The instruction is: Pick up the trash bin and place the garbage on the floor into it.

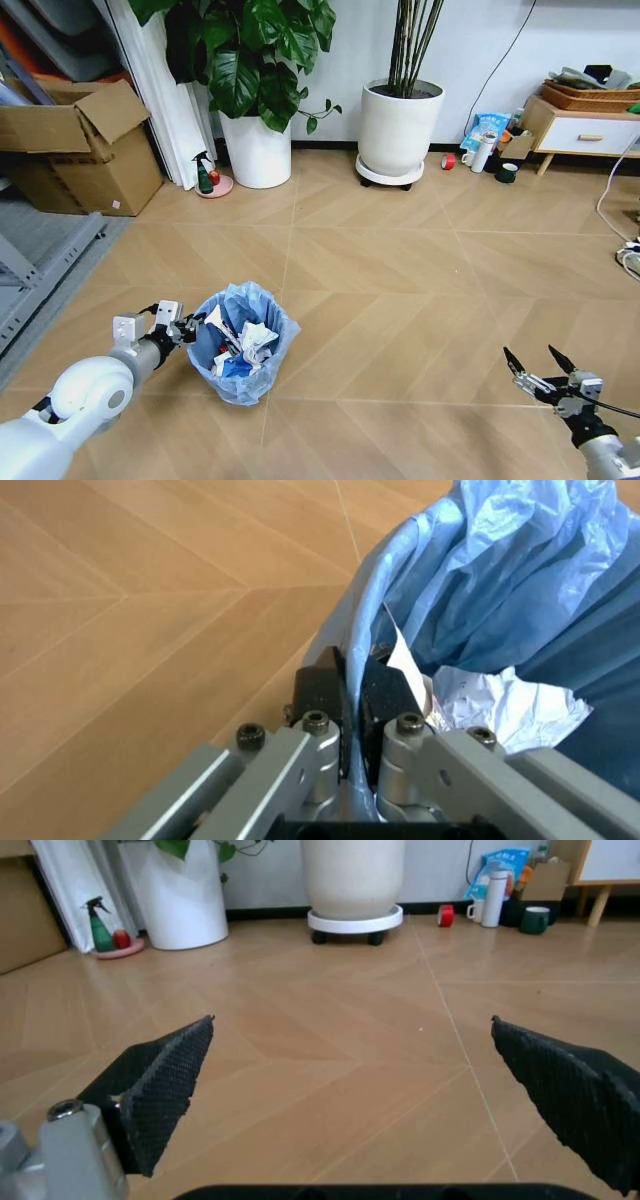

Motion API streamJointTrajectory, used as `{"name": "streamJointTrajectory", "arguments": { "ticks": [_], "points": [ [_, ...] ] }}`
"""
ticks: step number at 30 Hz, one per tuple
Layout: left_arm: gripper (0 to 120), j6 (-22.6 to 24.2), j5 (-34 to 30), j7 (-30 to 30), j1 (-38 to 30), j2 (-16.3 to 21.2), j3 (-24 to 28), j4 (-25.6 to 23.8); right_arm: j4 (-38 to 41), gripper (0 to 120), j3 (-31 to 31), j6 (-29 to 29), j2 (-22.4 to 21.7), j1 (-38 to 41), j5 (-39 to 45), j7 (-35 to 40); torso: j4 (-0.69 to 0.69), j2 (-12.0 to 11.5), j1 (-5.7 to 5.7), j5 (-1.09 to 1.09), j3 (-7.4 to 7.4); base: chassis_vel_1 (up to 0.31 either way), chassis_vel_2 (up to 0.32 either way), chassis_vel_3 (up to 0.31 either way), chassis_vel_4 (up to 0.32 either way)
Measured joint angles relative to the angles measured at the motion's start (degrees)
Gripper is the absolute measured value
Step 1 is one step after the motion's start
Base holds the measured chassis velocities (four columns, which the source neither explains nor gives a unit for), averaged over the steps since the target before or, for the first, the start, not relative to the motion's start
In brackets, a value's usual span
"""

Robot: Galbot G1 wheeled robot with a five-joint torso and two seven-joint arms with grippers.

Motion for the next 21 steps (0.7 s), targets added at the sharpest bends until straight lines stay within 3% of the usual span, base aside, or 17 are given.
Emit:
{"name": "streamJointTrajectory", "arguments": {
  "ticks": [21],
  "points": [
    [0, 0.06, -0.1, -0.14, -0.48, -0.15, 0.18, 0.05, 0.0, 100, 0.02, 0.14, -0.2, 0.08, 0.26, -0.1, 0.0, 0.0, 0.0, -0.01, 0.0, 0.166, -0.101, -0.165, 0.094]
  ]
}}
